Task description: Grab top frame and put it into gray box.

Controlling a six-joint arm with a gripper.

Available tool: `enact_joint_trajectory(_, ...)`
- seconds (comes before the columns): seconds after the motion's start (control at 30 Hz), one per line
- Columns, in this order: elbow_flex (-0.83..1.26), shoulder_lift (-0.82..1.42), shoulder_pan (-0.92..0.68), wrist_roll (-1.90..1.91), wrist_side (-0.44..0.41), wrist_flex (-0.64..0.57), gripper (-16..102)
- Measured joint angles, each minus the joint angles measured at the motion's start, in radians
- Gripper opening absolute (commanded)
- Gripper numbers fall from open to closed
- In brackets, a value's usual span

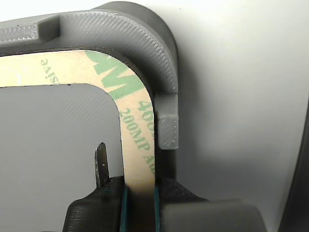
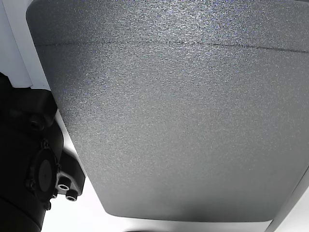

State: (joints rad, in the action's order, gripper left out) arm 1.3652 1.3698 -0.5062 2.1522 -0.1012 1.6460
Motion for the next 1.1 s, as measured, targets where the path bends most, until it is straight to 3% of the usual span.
enact_joint_trajectory(1.1,-0.009,-0.026,0.005,-0.029,0.008,0.0,-13)
